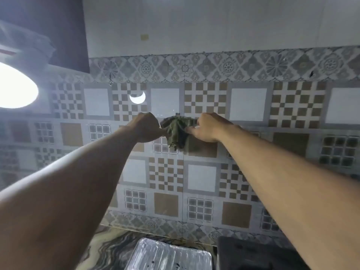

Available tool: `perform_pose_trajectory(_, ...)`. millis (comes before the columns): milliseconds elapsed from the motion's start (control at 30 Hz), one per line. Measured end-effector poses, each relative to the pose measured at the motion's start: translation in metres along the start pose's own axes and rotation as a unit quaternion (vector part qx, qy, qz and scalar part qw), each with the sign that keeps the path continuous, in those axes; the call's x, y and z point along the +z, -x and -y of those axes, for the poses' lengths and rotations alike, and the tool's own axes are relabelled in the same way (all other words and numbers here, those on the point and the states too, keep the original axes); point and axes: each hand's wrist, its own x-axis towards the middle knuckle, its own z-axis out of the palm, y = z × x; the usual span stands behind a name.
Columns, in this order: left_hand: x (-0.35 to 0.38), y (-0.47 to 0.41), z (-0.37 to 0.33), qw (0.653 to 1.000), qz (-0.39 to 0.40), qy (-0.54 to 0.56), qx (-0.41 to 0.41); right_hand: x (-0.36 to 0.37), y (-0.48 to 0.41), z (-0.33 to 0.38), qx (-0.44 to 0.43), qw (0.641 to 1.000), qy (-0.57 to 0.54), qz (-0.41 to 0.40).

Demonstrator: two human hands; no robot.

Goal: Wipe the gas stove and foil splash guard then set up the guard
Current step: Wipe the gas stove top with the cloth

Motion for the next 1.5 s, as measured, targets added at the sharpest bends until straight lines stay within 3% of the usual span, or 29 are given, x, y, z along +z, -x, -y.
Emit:
perform_pose_trajectory(167, 0.008, -0.022, 0.027, 0.999, -0.003, -0.036, -0.002, 0.024, -0.039, 0.013, -0.002, 0.999, 0.016, -0.033)
perform_pose_trajectory(433, 0.032, -0.047, 0.037, 0.998, -0.051, 0.031, 0.023, 0.052, -0.087, 0.007, -0.04, 0.99, 0.057, -0.125)
perform_pose_trajectory(833, 0.046, -0.067, 0.027, 0.991, -0.111, 0.071, 0.014, 0.059, -0.097, 0.007, -0.052, 0.983, 0.076, -0.16)
perform_pose_trajectory(1100, 0.015, -0.05, 0.011, 0.989, -0.089, 0.118, 0.012, 0.025, -0.059, 0.001, -0.038, 0.994, -0.027, -0.101)
perform_pose_trajectory(1333, 0.0, -0.009, -0.035, 0.995, -0.052, 0.079, 0.021, 0.01, 0.012, -0.019, -0.027, 0.985, -0.167, -0.024)
perform_pose_trajectory(1500, -0.003, 0.029, -0.082, 0.985, 0.0, 0.17, 0.01, -0.012, 0.063, -0.027, -0.042, 0.978, -0.202, -0.023)
